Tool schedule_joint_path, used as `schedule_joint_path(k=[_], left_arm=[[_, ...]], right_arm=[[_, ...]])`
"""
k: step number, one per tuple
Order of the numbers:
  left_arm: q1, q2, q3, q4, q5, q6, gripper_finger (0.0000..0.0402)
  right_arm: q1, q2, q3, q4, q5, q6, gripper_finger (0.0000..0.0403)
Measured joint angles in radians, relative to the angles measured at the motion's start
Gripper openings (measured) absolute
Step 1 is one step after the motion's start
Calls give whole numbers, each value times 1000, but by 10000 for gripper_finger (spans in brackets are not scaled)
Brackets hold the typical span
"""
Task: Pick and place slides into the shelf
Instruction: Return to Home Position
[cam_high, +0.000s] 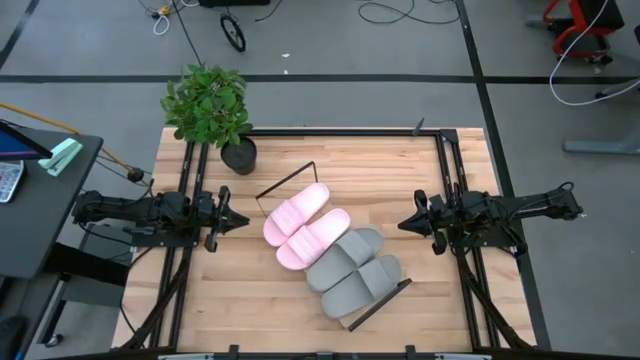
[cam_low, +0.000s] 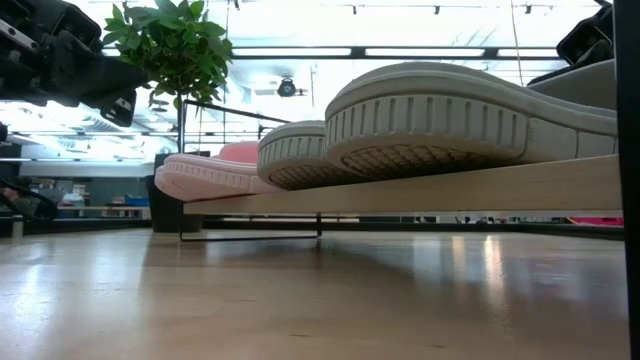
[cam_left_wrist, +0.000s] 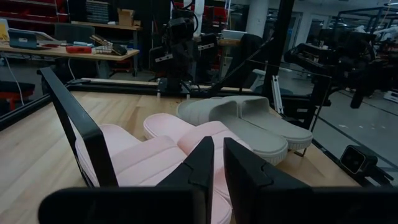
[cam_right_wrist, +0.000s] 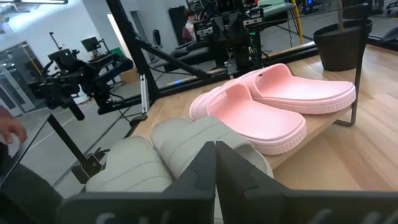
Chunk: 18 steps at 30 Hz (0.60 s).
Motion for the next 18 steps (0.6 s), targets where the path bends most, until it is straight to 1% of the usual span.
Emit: schedule_joint_path(k=[12,18], left_arm=[[0,0,0,0,0,-1,28],[0,0,0,0,0,0,35]], right_arm=[[0,0,2,2,0,0,9],[0,0,2,3,0,-1,9]])
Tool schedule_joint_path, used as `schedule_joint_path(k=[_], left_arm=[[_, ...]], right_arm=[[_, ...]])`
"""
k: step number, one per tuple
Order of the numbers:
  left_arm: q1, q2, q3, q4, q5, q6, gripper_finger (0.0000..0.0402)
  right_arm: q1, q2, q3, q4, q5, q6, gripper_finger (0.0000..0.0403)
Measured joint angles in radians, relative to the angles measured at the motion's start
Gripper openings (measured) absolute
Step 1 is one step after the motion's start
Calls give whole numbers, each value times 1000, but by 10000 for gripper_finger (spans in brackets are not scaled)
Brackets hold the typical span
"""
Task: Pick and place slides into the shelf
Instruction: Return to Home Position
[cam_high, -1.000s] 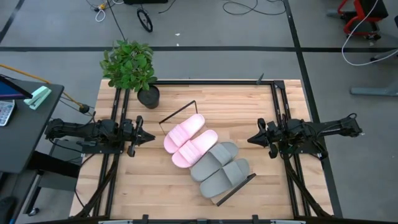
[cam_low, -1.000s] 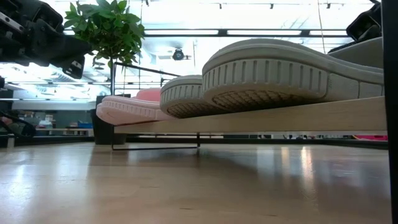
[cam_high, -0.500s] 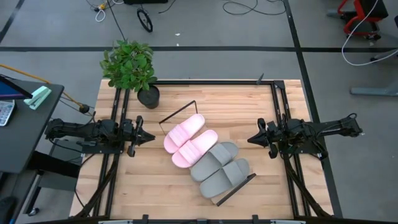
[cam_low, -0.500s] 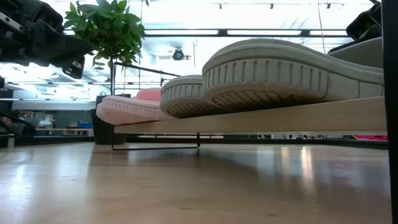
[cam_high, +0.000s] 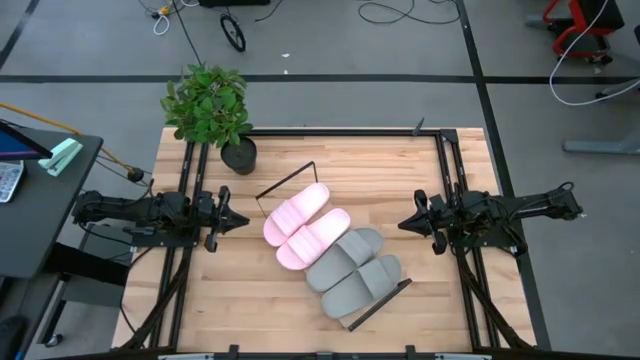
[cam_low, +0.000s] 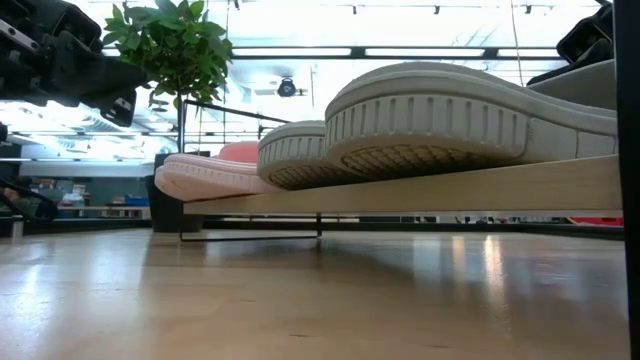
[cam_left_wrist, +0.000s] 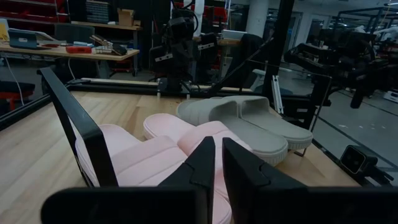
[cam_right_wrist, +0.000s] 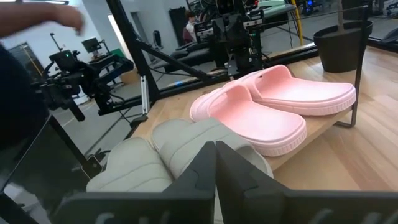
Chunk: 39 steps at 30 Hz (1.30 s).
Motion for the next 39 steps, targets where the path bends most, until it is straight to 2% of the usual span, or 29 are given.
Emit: schedule_joint_path(k=[5,16,29,39], left_arm=[[0,0,0,0,0,0,40],[0,0,0,0,0,0,25],[0,0,0,0,0,0,40],[0,0,0,0,0,-1,27]], right_arm=[[0,0,0,0,0,0,9],[0,0,0,0,0,0,9],[0,0,0,0,0,0,9],[0,0,0,0,0,0,9]])
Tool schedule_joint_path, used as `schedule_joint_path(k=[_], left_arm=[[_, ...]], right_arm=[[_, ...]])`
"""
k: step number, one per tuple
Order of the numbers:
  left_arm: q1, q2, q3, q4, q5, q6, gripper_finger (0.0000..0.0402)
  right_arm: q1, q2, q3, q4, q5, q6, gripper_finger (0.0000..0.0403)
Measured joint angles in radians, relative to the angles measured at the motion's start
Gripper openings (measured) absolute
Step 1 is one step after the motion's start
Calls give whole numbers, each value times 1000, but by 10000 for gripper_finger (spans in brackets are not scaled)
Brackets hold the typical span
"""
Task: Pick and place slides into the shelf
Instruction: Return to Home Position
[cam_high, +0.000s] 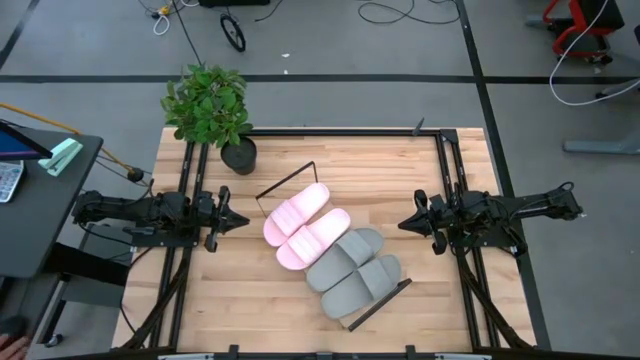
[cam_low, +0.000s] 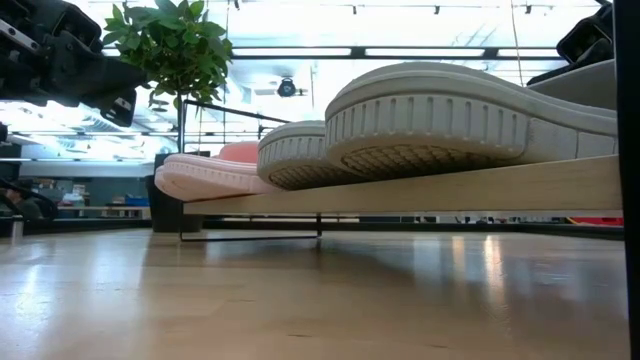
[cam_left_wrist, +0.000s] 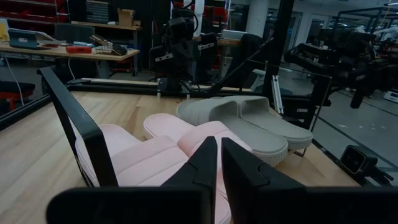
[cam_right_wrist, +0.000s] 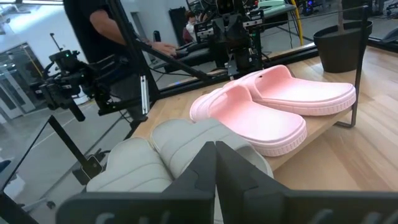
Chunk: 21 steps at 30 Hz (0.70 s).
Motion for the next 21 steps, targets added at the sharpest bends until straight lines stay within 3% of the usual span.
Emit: schedule_joint_path(k=[21], left_arm=[[0,0,0,0,0,0,36]], right_arm=[[0,0,0,0,0,0,9]])
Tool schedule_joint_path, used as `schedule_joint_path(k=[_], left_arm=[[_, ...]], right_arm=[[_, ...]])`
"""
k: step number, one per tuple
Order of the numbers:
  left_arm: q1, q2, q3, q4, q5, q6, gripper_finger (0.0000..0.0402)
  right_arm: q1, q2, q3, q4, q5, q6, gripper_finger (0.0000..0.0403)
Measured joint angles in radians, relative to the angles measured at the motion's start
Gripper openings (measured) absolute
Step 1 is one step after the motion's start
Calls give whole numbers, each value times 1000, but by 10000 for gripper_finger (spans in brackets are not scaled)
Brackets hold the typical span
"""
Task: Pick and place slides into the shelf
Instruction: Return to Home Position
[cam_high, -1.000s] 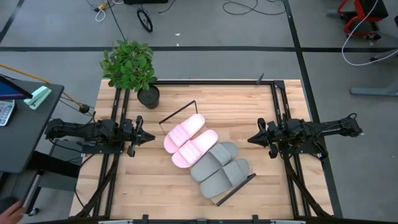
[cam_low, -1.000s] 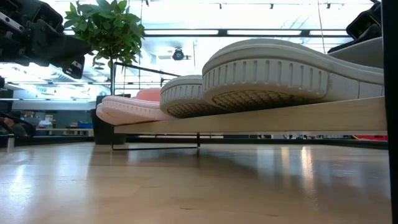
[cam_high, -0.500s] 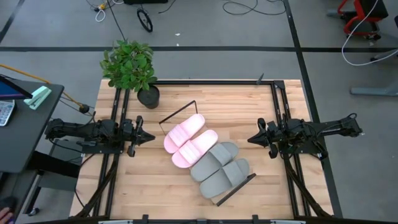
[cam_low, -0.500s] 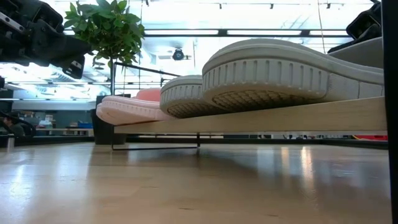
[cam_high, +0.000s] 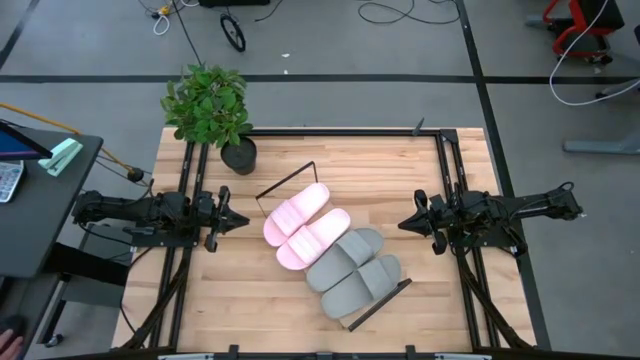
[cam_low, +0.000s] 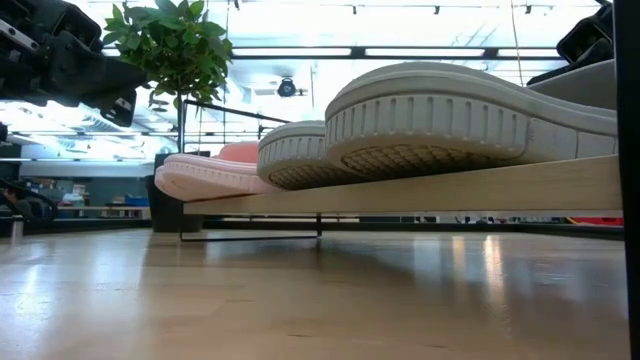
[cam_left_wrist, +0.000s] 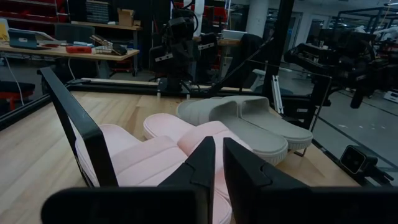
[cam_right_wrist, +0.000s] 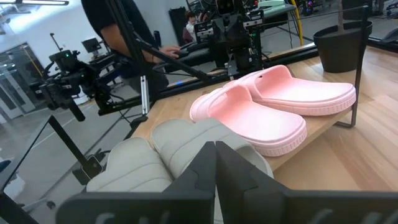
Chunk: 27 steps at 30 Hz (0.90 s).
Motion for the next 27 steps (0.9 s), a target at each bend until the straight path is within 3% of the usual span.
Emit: schedule_joint_path(k=[27], left_arm=[[0,0,0,0,0,0,25]], right_arm=[[0,0,0,0,0,0,9]])
